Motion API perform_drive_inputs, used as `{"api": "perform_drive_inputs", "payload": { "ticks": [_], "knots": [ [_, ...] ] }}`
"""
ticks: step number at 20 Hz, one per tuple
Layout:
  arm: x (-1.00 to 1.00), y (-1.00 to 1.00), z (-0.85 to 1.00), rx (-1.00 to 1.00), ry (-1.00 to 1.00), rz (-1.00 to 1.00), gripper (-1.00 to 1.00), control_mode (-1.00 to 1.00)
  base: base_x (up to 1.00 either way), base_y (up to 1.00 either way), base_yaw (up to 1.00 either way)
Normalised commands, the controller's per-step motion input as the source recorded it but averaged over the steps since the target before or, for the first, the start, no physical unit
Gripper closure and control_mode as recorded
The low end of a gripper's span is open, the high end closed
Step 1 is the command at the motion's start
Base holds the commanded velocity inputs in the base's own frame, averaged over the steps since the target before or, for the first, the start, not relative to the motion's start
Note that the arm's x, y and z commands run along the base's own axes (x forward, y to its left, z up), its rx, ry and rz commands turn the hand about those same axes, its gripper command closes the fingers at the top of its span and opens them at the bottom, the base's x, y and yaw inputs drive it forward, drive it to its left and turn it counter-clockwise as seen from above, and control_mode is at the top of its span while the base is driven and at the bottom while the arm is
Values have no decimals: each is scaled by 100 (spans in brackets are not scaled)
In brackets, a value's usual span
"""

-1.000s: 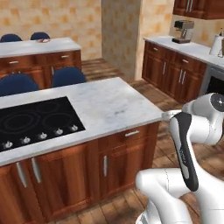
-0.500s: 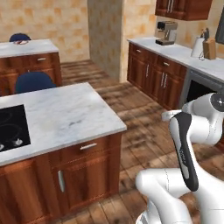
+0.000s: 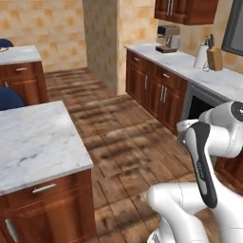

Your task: Take the lemon wedge from the fridge and place it on the plate with fish on the dining counter.

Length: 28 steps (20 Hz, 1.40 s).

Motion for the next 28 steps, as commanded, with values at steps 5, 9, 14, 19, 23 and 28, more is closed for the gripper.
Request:
{"api": "perform_drive_inputs", "payload": {
  "ticks": [5,9,14,19,23,28],
  "knots": [
    [0,0,0,0,0,0,100,100,100,-10,22],
    [0,0,0,0,0,0,100,100,100,-66,14],
    [0,0,0,0,0,0,100,100,100,-99,6],
    [0,0,0,0,0,0,100,100,100,-11,9],
    [0,0,0,0,0,0,100,100,100,3,2],
    [0,0,0,0,0,0,100,100,100,20,0]
  ]
}}
